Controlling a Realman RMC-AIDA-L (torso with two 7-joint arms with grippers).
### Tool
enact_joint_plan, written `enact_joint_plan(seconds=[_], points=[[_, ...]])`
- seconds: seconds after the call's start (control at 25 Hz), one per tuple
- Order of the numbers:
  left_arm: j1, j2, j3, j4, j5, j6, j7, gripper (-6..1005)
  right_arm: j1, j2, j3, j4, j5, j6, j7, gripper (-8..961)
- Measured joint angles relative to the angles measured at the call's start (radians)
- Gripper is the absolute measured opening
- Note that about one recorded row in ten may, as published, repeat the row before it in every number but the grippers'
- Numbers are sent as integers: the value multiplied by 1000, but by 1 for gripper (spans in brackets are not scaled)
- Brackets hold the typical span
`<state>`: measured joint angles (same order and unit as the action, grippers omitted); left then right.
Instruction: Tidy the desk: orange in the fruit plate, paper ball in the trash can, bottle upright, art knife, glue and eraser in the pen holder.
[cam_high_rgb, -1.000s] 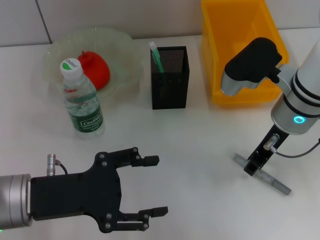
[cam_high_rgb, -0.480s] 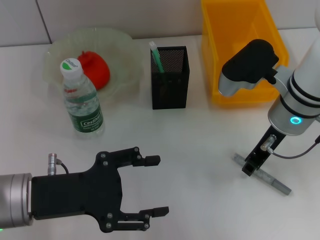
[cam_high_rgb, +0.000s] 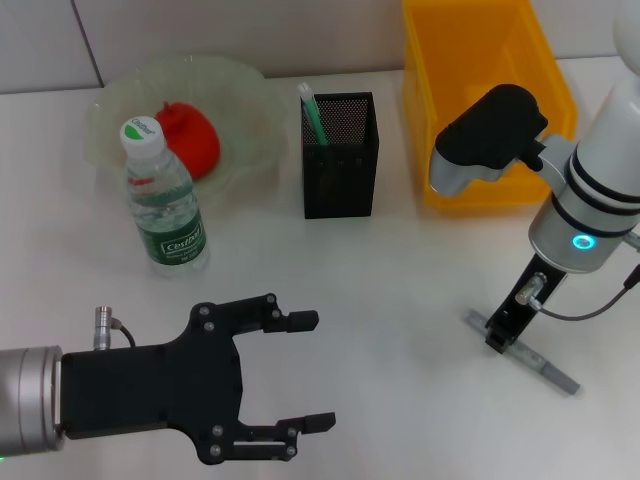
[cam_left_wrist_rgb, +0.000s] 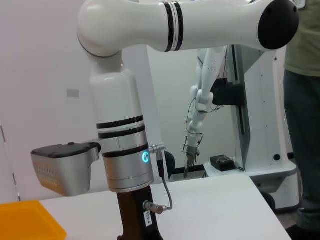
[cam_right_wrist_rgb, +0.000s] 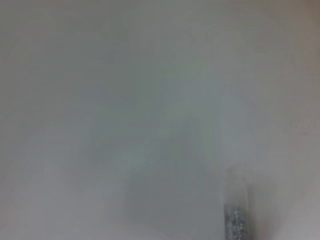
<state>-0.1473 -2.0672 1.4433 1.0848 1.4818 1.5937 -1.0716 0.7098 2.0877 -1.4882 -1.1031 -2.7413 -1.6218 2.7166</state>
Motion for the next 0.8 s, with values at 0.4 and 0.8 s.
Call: enact_joint_plan(seconds=[0.4, 0.8], points=[[-1, 1, -8, 0, 0, 0, 1, 787, -4, -2, 6, -42, 38, 3, -2, 172], [-2, 1, -10, 1, 0, 0, 0, 787, -44, -4, 9, -220, 67, 6, -7, 139]])
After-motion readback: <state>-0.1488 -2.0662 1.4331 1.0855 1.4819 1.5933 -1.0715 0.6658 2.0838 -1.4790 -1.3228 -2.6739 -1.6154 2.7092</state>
